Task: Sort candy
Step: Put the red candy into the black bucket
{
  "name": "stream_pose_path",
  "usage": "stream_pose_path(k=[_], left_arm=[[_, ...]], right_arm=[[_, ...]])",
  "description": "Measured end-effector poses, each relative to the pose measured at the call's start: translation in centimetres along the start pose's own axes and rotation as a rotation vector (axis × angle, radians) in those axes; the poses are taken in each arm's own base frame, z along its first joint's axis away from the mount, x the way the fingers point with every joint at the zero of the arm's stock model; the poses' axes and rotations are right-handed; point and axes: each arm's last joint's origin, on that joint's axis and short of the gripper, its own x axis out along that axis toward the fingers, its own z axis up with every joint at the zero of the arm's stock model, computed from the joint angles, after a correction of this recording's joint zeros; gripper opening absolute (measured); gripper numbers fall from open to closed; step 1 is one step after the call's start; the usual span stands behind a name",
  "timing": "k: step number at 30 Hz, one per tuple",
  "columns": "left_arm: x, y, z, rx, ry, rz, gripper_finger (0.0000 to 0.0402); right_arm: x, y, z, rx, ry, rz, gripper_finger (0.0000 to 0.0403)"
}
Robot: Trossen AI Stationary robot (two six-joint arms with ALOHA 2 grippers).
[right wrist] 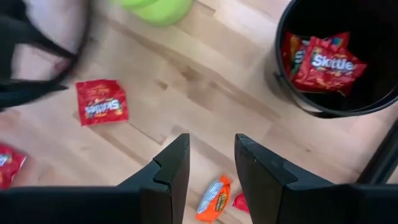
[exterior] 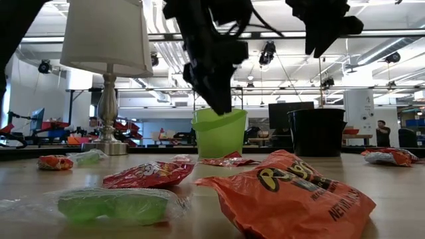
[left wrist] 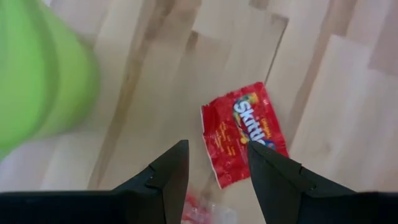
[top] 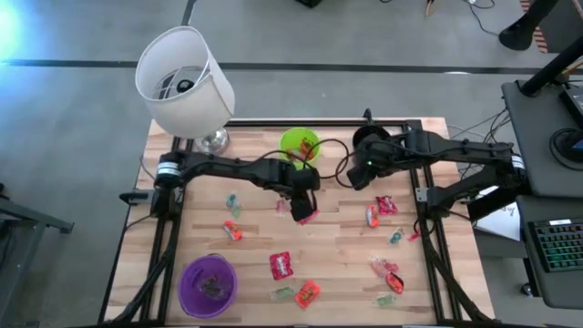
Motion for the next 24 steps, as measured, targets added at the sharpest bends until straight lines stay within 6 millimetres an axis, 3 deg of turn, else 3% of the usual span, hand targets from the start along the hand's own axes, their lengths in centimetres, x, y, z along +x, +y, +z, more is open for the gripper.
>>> stream_pose_path(k=[8,24], left_arm=[[3.2,-0.7,-0.2,-0.008,0.052,-0.073,0.0147],[7.5,-1.2,-1.0,-0.054,0.133,-0.091,0.0147]], right_arm=[[-0.2,0.6,-0.7,-0.024,0.005,0.013,0.0122],[-0.3,0.9,-1.1,-0.004,0.023,0.031,0.0122]])
